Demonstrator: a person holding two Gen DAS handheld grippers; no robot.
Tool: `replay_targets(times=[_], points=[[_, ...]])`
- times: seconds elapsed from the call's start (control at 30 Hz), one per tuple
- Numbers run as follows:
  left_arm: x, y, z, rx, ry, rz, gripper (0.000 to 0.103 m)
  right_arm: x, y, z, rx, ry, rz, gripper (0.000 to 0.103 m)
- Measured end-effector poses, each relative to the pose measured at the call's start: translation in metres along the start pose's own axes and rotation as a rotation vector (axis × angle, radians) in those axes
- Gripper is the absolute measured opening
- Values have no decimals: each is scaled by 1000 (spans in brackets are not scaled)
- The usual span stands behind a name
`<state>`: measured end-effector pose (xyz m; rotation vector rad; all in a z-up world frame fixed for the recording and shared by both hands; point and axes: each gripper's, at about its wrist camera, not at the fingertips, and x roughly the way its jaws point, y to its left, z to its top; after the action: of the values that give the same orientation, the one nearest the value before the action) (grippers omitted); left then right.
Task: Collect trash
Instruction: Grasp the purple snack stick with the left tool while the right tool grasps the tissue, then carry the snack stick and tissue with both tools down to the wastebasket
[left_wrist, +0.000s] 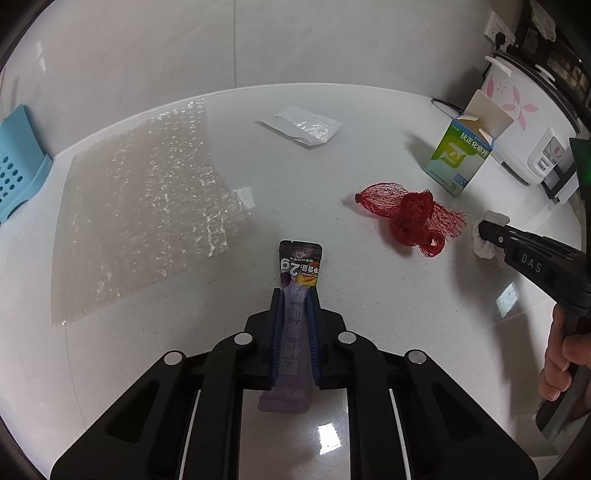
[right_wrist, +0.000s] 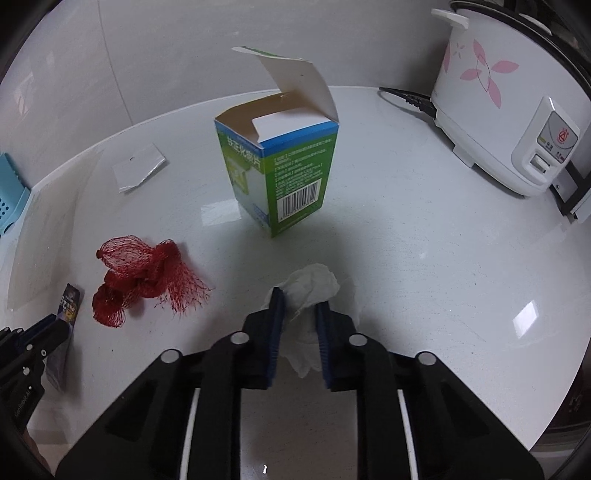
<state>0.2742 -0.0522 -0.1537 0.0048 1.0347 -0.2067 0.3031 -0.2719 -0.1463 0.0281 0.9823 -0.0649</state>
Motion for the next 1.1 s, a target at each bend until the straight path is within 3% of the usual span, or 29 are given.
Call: replay_targets(times=[0.03,0.63,1.1], points=[[-1,0,0,0,-2,2,2,-2,-2,1,12,-4,3,10],[-33,-3,-16,-30,-26,-2,2,-52,-12,-17,15,-49,58,8],[-84,-13,-33,-51,-83,21,2,-107,-13,-32,-21,-105,109,8]])
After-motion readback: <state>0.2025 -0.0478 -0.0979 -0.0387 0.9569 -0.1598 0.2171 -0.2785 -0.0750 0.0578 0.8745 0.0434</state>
